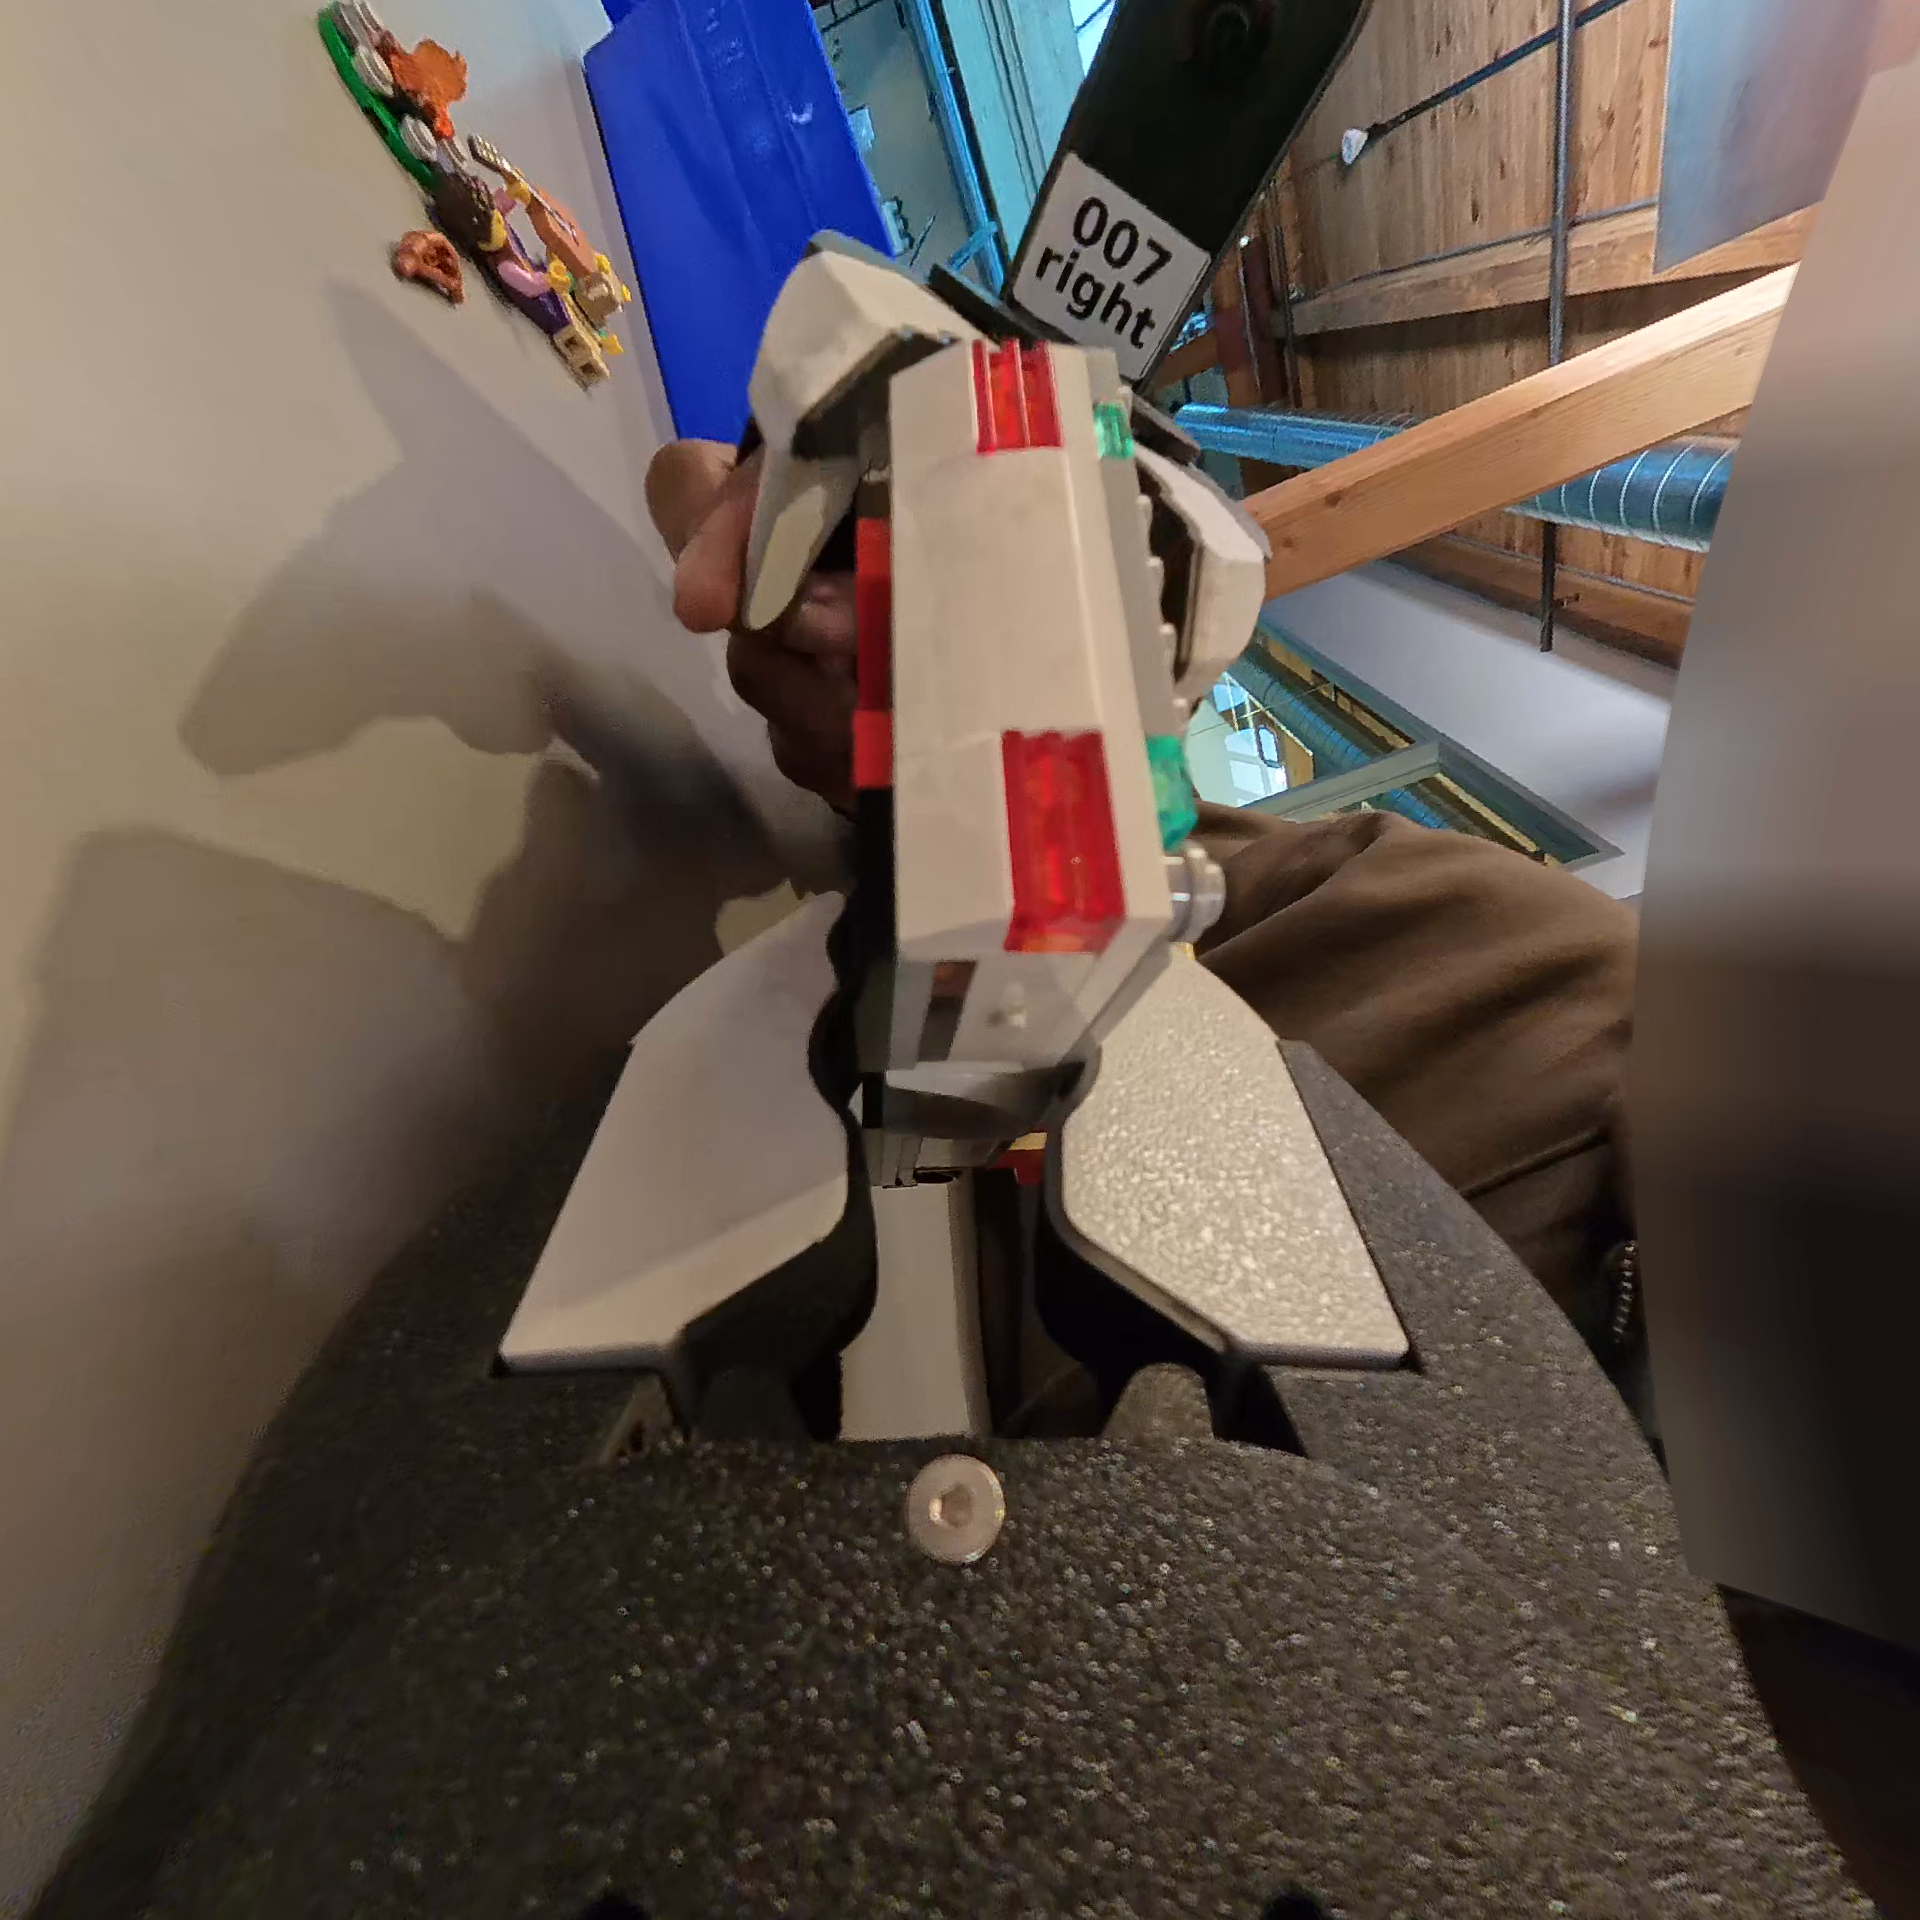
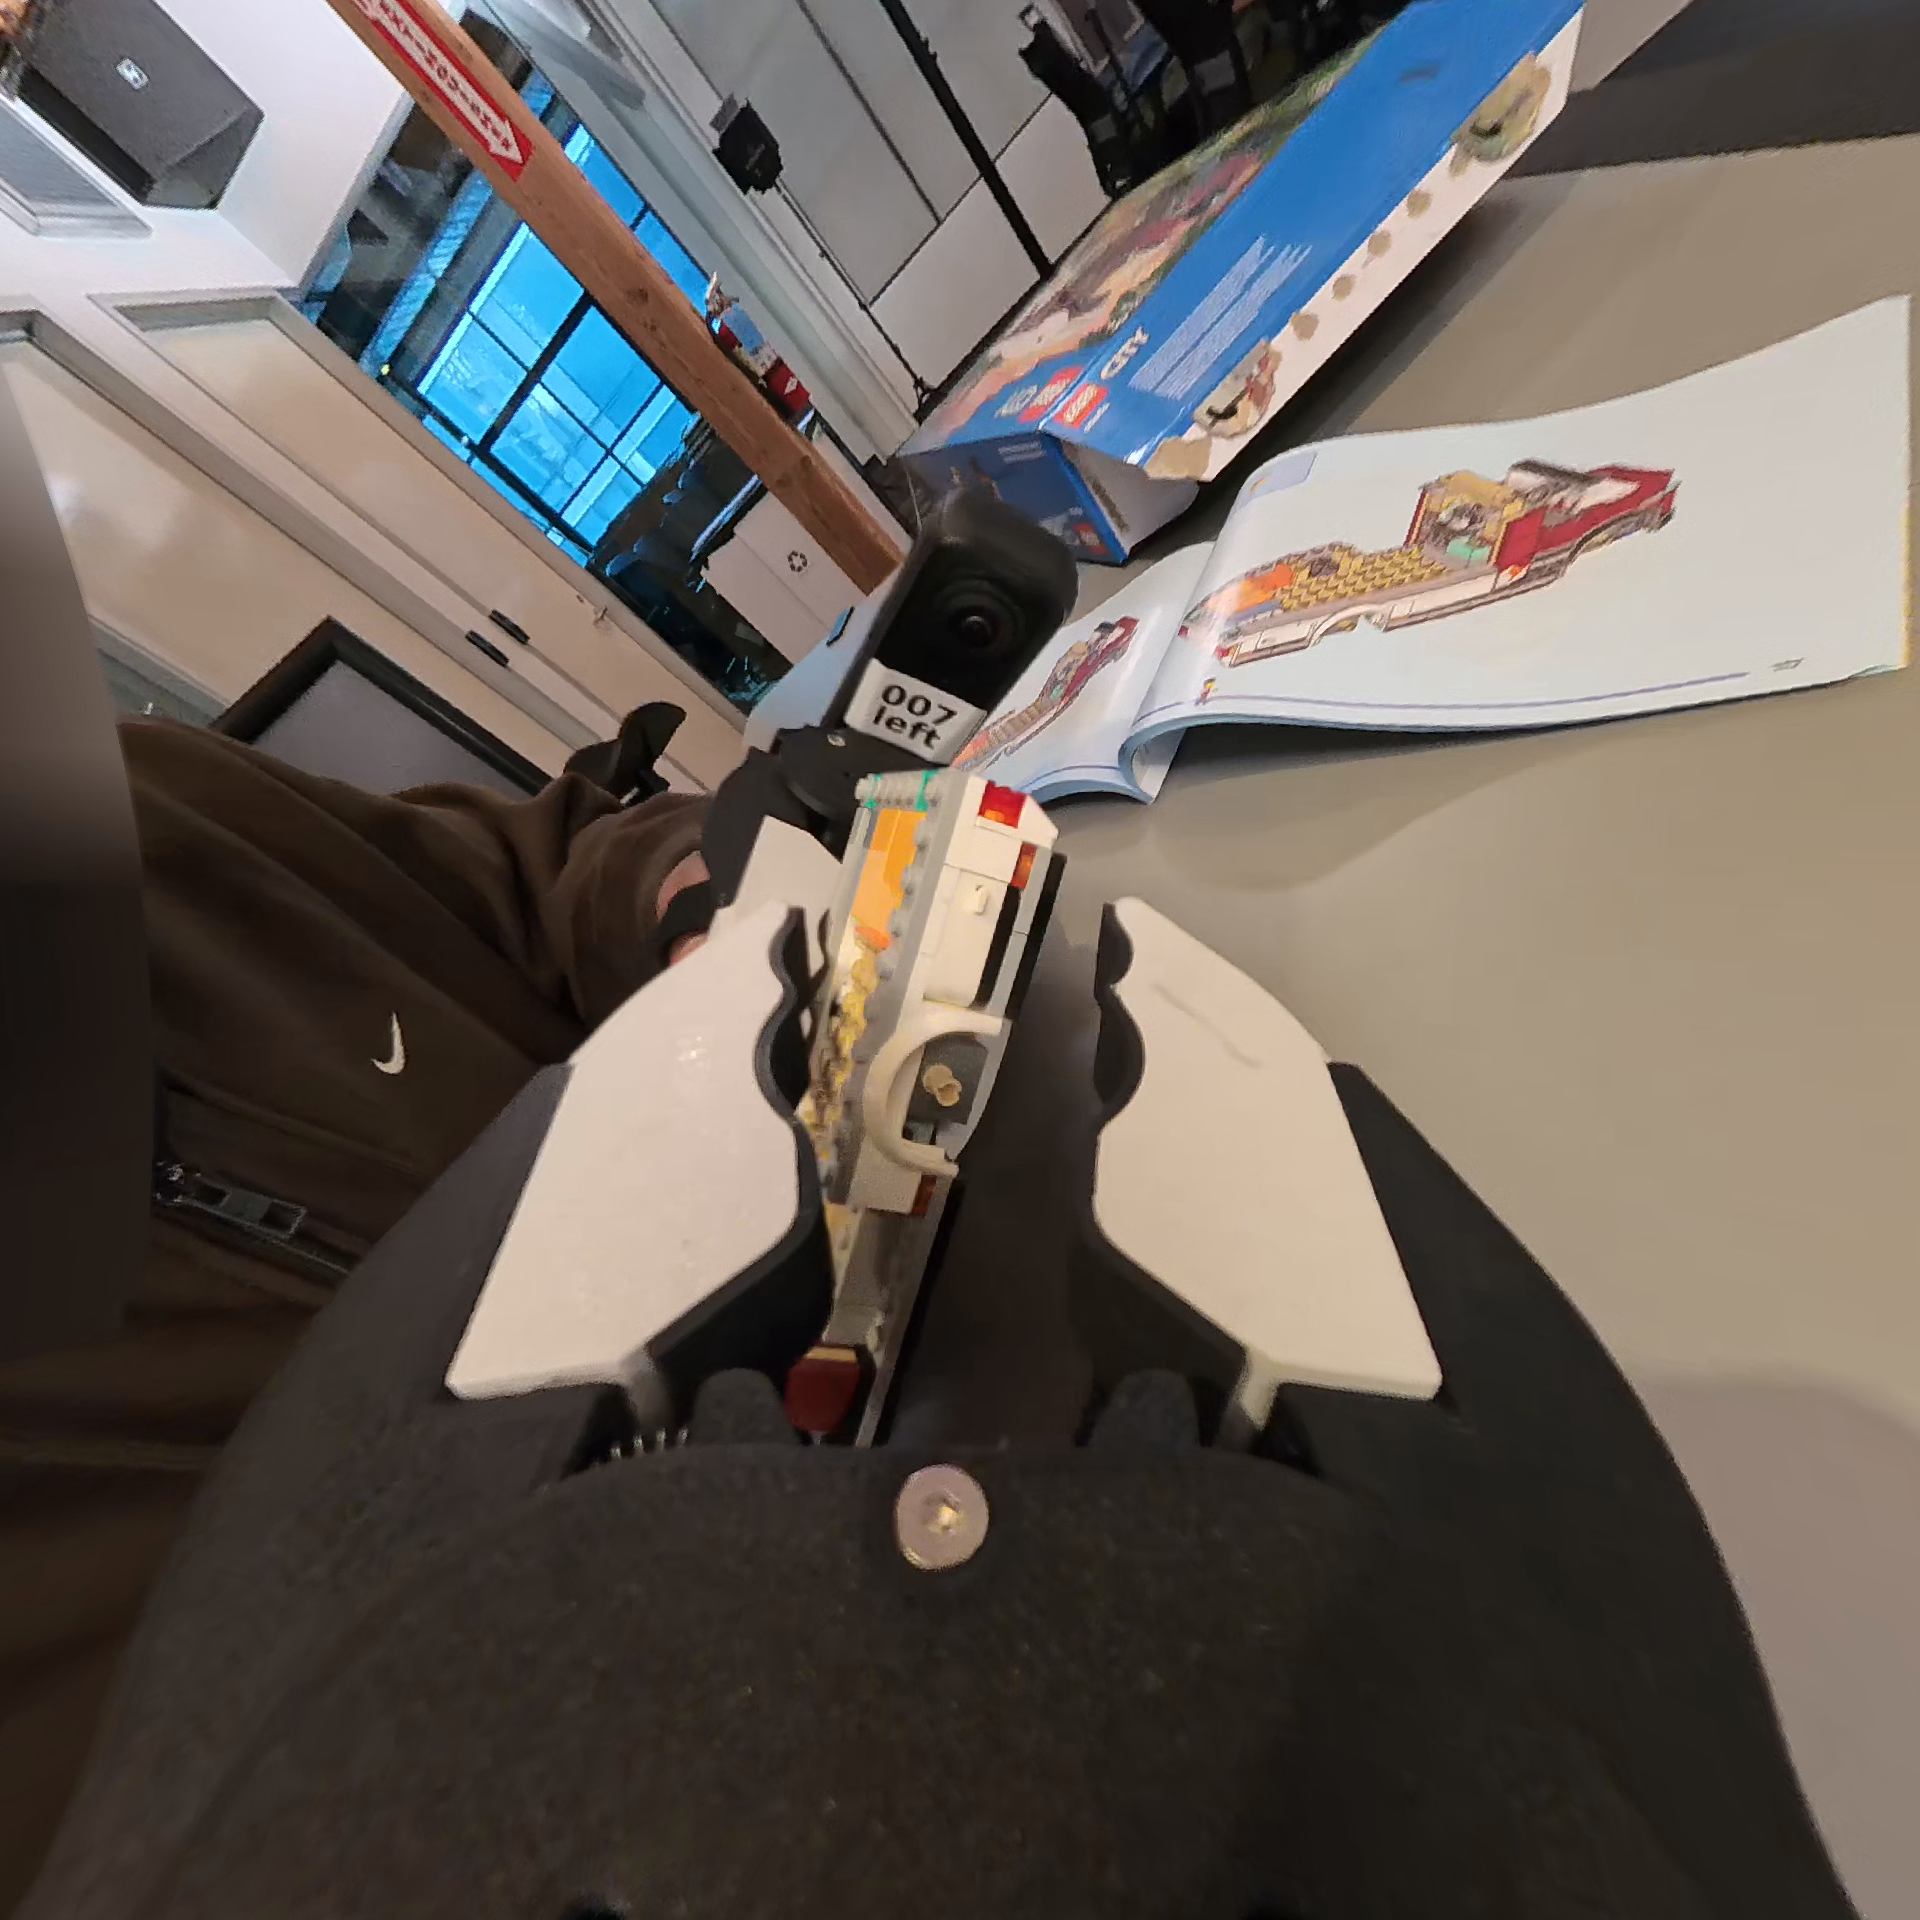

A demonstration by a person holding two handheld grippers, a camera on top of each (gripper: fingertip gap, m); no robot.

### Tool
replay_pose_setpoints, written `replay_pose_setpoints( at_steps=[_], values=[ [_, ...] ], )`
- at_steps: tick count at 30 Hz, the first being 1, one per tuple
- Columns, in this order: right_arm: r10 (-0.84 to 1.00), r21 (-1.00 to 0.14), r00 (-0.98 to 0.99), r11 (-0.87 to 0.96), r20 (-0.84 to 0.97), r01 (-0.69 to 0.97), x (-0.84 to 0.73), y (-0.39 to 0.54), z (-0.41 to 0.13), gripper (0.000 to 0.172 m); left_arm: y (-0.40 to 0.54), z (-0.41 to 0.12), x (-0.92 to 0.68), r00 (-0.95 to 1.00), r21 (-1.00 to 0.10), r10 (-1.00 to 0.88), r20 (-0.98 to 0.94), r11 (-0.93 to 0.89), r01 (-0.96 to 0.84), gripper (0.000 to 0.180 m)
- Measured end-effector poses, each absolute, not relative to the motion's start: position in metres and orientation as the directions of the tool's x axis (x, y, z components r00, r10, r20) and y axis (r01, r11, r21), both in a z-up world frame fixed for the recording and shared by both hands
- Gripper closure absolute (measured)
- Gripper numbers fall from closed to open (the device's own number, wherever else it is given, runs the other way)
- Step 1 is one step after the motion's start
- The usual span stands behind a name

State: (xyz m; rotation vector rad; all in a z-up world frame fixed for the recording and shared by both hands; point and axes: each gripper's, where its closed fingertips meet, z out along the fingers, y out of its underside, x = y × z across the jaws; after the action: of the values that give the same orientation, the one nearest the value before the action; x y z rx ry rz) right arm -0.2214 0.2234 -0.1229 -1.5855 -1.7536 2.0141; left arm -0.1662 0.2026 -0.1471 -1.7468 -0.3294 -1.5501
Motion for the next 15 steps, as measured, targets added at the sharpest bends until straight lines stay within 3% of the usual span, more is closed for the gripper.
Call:
replay_pose_setpoints(
  at_steps=[9,15],
  values=[
    [0.796,-0.832,-0.373,-0.270,-0.476,0.485,-0.220,0.260,-0.134,0.123,0.202,-0.132,-0.183,0.085,-0.289,-0.335,0.938,-0.628,0.723,0.148],
    [0.828,-0.841,-0.327,-0.280,-0.456,0.464,-0.219,0.274,-0.149,0.130,0.201,-0.126,-0.188,0.039,-0.270,-0.365,0.930,-0.609,0.746,0.148]
  ],
)
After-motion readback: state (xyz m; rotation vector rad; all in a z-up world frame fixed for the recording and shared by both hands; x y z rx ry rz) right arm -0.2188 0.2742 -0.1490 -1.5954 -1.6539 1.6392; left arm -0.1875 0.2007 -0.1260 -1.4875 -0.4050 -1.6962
